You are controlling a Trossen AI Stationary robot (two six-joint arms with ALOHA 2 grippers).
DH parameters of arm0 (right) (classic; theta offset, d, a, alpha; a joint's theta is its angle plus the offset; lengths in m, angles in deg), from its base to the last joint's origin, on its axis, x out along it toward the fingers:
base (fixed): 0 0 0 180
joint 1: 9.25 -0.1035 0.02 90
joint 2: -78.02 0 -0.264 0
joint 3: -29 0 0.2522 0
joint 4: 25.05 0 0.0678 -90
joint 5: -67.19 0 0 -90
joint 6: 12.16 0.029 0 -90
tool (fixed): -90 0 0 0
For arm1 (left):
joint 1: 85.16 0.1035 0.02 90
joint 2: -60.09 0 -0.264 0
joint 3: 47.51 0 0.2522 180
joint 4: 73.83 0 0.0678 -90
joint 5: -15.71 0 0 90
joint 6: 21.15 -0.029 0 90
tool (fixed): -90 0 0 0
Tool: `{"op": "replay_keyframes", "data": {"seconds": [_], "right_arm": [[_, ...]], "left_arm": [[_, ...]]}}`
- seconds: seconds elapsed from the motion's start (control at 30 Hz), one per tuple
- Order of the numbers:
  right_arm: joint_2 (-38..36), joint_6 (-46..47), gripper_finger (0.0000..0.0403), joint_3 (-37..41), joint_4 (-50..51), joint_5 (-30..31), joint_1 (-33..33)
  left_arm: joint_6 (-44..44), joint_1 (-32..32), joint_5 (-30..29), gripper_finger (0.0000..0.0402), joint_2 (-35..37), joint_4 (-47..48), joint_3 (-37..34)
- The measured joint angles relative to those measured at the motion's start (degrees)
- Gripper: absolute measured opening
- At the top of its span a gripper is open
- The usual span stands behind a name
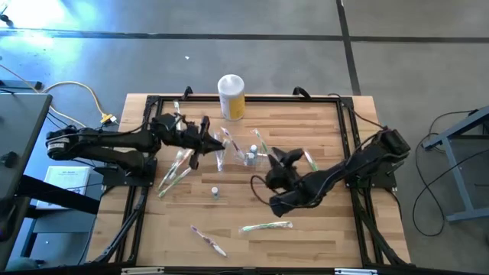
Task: Pick & Place toothbrushing station
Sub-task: Put the green toothbrush into the left section of the transparent organizer
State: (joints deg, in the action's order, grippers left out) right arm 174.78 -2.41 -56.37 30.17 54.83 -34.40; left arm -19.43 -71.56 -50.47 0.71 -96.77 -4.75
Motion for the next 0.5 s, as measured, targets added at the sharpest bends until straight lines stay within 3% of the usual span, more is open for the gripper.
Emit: {"op": "replay_keyframes", "data": {"seconds": [0.1, 0.23, 0.5], "right_arm": [[-2.1, 15.9, 0.0160, 0.0, 10.0, -3.8, -0.3], [-2.5, 30.6, 0.0160, 0.1, 19.6, -3.2, -1.0], [-2.5, 36.8, 0.0156, 2.8, 21.0, -4.4, -3.1]], "left_arm": [[-0.1, 1.5, 2.7, 0.0006, -3.0, -5.4, 0.0], [0.0, 1.9, 3.0, 0.0006, -9.0, -13.9, 0.0], [0.2, 2.3, 4.0, 0.0006, -21.5, -29.0, -0.1]]}}
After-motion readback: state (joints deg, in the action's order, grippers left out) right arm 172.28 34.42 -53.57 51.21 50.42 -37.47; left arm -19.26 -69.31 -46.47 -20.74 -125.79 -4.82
